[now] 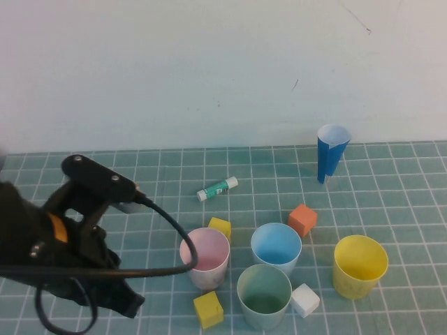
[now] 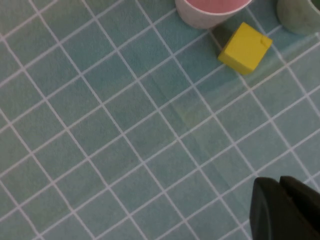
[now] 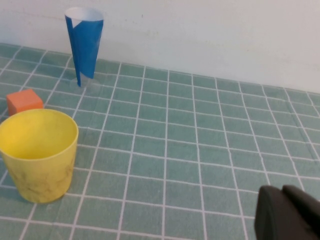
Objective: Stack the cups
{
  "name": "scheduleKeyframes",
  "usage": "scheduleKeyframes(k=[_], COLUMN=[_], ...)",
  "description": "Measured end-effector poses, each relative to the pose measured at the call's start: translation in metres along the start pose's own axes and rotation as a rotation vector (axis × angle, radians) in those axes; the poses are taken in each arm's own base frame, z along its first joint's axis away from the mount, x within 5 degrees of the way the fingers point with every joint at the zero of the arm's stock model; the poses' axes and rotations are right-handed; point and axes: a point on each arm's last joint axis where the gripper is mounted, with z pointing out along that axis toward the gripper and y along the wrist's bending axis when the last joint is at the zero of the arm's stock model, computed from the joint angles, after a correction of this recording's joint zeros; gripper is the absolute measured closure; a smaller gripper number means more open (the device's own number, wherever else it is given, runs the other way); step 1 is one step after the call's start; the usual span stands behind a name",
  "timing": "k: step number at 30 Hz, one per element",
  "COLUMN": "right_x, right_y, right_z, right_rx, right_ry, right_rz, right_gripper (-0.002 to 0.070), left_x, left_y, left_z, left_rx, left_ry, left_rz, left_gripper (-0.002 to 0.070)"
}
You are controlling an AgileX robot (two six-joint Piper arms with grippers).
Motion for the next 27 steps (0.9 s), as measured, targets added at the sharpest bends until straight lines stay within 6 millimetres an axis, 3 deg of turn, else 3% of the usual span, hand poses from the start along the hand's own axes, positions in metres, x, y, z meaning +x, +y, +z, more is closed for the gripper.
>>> scheduleKeyframes(k=[7,9,12,17,20,23,27], right_x=[0.000,0.000,0.000,0.000,0.000,0.000,-0.001], right_y=[0.000,0.000,0.000,-0.001,-0.002,0.001,0.008], right_z=[0.000,0.000,0.000,0.000,0.000,0.000,0.000], right_rx=[0.000,0.000,0.000,0.016,0.019,-0.006,-0.087], right_ry=[0.000,0.000,0.000,0.001,0.001,0.000,0.007], right_rz=[0.000,0.000,0.000,-0.040,-0.032,0.094,0.430], right_gripper=[0.0679,0.0679,0.0679,0.0679,0.0679,0.0679,0.0679], left_x=[-0.025,-0.033,-0.044,-0.062,-0.075,-0.087,-0.100], left_y=[-0.018,-0.020,-0.021,-0.022,-0.023,-0.024,-0.023], left_z=[0.027,0.034,0.043,0.058,0.069,0.087,0.112], left_rx=[-0.059,-0.055,-0.054,-0.055,-0.055,-0.056,-0.086], left_ry=[0.064,0.077,0.091,0.104,0.099,0.104,0.123], left_rz=[0.052,0.040,0.006,-0.027,-0.033,-0.043,-0.046], left_gripper=[0.0674,0.0644,0.0536,0.0270,0.0202,0.0186,0.0181])
